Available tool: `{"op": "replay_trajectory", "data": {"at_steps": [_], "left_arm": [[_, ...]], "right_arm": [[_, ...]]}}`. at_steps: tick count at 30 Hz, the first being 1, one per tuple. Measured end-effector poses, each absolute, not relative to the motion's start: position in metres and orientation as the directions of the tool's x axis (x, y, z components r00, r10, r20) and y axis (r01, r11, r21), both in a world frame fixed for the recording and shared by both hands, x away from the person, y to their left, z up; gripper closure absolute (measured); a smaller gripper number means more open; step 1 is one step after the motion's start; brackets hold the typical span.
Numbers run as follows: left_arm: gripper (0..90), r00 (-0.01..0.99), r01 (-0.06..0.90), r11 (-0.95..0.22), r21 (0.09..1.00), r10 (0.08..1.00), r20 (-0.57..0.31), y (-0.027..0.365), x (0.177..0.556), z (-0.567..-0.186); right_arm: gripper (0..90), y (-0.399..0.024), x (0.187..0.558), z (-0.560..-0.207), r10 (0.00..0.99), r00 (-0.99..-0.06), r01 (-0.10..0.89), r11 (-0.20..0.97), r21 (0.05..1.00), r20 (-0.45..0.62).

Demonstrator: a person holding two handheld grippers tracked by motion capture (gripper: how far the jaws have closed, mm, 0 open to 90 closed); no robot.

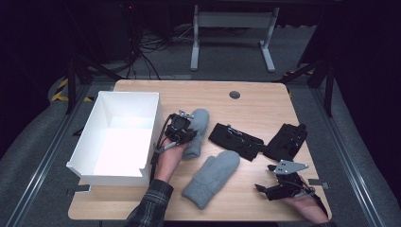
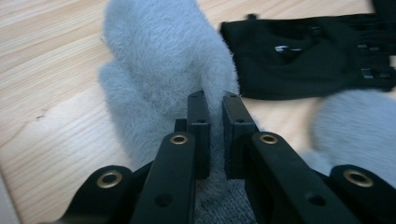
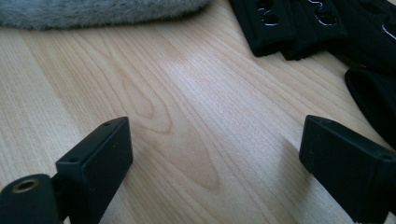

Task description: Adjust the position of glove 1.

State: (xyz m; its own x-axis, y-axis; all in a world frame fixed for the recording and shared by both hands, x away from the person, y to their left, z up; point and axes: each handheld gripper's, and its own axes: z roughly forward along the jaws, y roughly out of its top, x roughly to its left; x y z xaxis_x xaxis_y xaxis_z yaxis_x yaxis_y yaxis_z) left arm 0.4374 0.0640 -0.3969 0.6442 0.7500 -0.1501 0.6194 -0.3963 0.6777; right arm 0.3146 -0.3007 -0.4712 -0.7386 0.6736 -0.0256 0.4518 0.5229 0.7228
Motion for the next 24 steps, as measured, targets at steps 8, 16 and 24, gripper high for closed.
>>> {"op": "replay_trajectory", "data": {"at_steps": [8, 16, 24], "left_arm": [[84.3, 0.742, 0.557, -0.427, 0.712, 0.641, -0.196, 0.065, 0.405, -0.383], [84.3, 0.829, 0.487, -0.478, 0.731, 0.517, -0.214, 0.065, 0.378, -0.378], [84.3, 0.872, 0.445, -0.496, 0.746, 0.431, -0.233, 0.055, 0.354, -0.387]], "right_arm": [[9.6, -0.301, 0.315, -0.471, 0.673, -0.739, 0.452, 0.523, 0.723, -0.026], [9.4, -0.300, 0.315, -0.471, 0.675, -0.738, 0.453, 0.523, 0.722, -0.026], [9.4, -0.300, 0.315, -0.471, 0.675, -0.738, 0.453, 0.523, 0.722, -0.026]]}}
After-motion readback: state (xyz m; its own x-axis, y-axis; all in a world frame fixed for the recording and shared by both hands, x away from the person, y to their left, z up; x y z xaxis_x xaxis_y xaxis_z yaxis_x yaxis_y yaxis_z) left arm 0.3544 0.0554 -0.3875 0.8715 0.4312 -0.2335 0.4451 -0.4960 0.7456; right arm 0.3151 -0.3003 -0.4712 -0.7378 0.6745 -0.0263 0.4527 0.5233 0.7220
